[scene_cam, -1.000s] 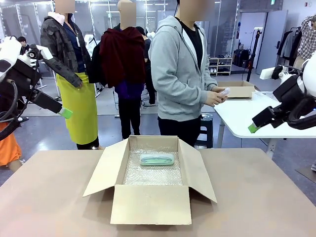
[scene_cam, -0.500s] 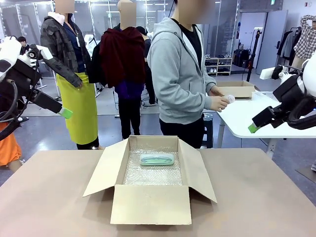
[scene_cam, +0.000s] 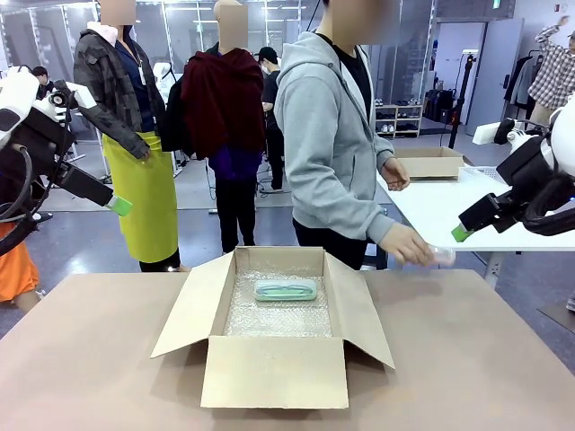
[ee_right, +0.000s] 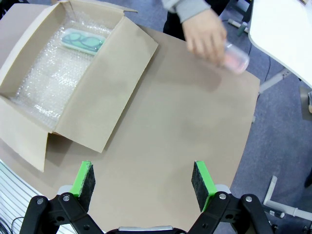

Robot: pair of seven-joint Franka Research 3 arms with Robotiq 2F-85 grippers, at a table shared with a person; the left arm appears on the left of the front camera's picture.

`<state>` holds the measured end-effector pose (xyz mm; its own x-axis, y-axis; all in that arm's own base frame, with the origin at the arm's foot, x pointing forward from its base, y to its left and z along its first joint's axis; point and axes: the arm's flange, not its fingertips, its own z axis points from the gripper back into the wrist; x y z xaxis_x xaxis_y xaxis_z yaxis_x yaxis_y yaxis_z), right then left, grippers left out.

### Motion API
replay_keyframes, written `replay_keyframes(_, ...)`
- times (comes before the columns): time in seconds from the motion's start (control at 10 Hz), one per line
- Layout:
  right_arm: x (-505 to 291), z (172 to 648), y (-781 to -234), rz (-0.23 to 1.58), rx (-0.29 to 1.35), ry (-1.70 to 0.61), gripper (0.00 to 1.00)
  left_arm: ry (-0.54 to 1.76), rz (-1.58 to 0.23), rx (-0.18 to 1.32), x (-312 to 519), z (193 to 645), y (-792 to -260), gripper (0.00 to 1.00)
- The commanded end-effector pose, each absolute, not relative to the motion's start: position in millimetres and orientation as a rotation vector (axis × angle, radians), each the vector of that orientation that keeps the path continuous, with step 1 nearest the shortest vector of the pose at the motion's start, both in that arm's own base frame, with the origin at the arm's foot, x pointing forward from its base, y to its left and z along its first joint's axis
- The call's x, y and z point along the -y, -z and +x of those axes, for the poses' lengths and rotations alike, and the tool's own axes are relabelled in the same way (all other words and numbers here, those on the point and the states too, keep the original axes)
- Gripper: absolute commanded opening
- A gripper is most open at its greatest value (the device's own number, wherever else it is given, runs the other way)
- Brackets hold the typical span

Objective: Pack the glasses set securely to prepare it for shipping.
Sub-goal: Put the Glasses case from the right side of the table into the Package Box.

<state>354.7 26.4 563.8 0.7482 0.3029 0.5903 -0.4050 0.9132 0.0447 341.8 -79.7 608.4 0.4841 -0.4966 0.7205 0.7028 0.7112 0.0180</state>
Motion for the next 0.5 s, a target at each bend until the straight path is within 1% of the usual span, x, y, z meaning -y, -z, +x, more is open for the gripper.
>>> replay_keyframes(0.0,-26.7,356.9,-564.8,0.167,0.618,-0.389,1.00,0.748,-0.317,0.774,78.4,341.7,-609.6,1.00)
replay_keyframes(0.4,-26.7,356.9,-564.8,0.167,0.618,-0.389,1.00,0.748,-0.317,0.774,78.4,341.7,-609.6,1.00)
